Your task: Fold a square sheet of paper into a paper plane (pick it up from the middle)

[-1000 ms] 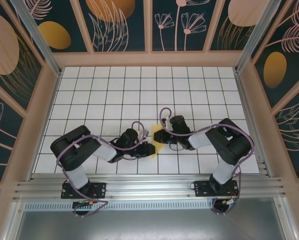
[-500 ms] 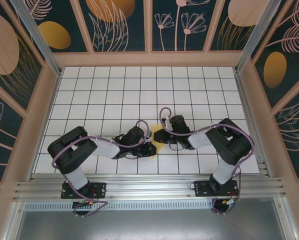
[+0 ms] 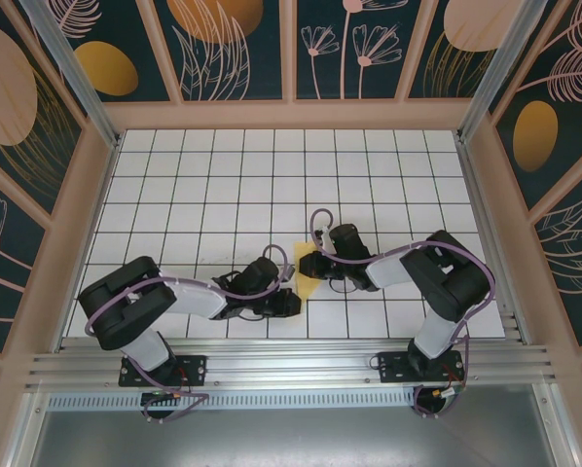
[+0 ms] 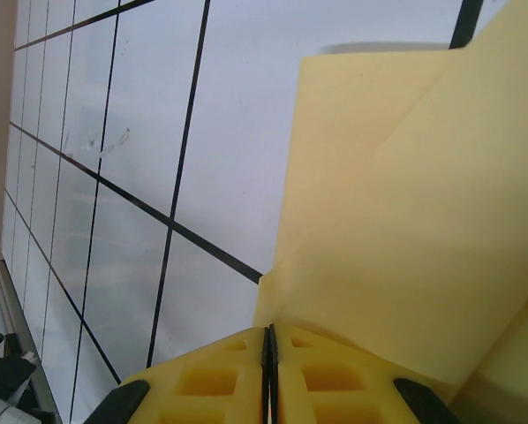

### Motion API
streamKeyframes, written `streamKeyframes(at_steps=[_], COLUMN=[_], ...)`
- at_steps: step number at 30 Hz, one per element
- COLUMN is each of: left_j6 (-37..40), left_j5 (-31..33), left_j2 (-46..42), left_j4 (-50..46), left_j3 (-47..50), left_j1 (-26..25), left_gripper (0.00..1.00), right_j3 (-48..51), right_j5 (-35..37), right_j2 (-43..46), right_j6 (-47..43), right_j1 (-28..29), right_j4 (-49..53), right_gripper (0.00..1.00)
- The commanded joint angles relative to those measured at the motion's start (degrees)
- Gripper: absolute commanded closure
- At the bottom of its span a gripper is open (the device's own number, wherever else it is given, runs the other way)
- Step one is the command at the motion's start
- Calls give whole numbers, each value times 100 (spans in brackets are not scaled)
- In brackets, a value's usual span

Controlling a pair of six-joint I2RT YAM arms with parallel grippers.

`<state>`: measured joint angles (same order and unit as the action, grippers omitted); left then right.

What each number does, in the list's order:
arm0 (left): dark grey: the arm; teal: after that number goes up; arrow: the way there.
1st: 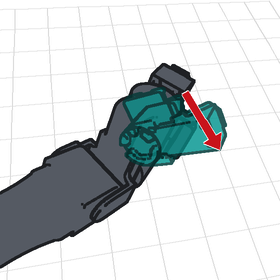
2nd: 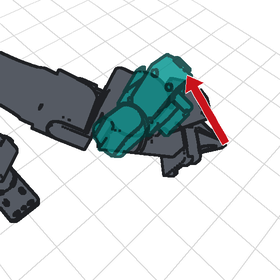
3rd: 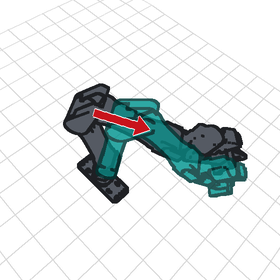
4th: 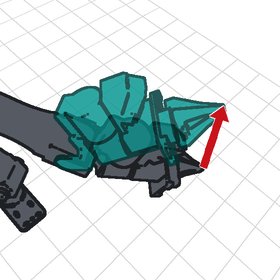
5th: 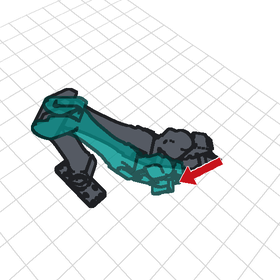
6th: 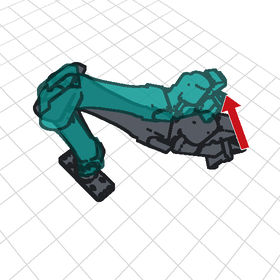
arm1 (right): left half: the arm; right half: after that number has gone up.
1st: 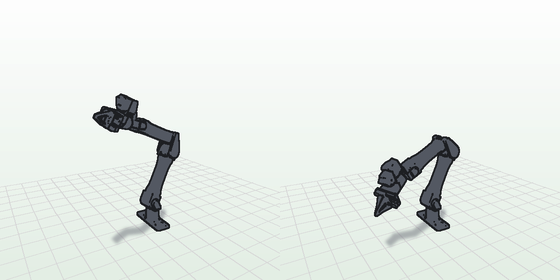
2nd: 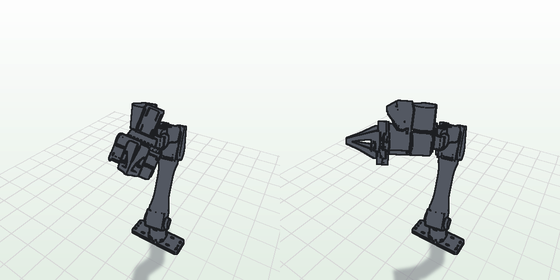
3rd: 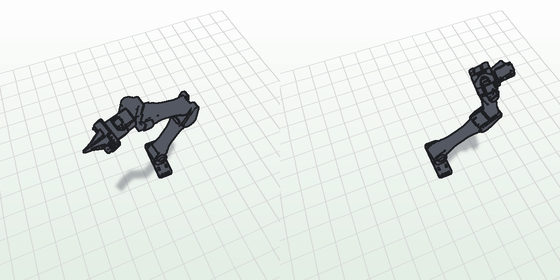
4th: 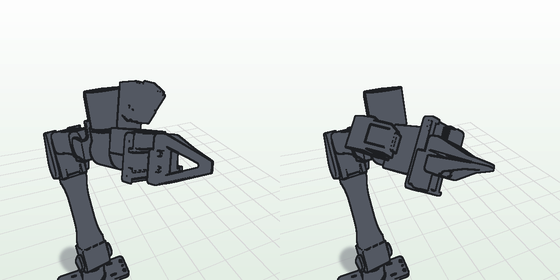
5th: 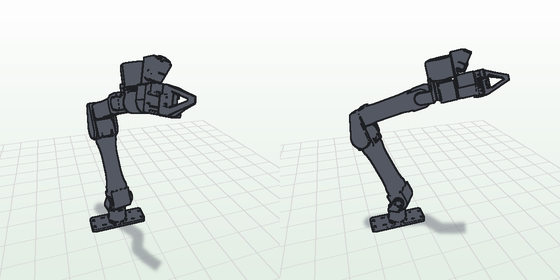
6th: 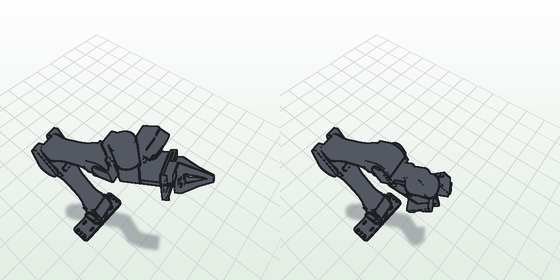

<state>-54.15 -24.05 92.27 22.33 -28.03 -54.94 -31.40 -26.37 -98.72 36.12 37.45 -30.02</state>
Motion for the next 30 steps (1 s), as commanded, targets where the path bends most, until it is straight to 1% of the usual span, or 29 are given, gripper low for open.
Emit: streamKeyframes(at_steps=[1,4,6,9,12,15,21,23,25,30], left_j6=[-139,-138,-109,-2,110,133,-27,74,138,101], left_j5=[-237,-219,-76,199,393,546,434,412,529,823], left_j2=[-86,-338,-565,-745,-592,-304,236,390,452,446], left_j4=[-1155,-1116,-1141,-1231,-1327,-1205,-476,-574,-749,-806], left_j3=[297,47,-194,-598,-1005,-1207,-1240,-1346,-1378,-1156], left_j1=[-122,-118,-118,-106,-51,22,145,150,149,161], left_gripper=[86,86,85,82,83,86,88,89,90,91], right_j3=[257,283,309,318,335,319,339,345,336,337], right_j5=[853,848,825,817,776,735,653,657,653,659], right_j2=[-382,-347,-346,-371,-376,-403,-470,-463,-455,-422], right_j6=[-87,-74,-55,-52,-23,24,132,141,141,132], right_j1=[-24,-19,-19,-19,-19,-24,-20,-19,-19,-19], right_j4=[1165,1142,1100,1077,1022,976,858,857,873,901], right_gripper=[88,88,88,88,88,88,88,88,88,88])
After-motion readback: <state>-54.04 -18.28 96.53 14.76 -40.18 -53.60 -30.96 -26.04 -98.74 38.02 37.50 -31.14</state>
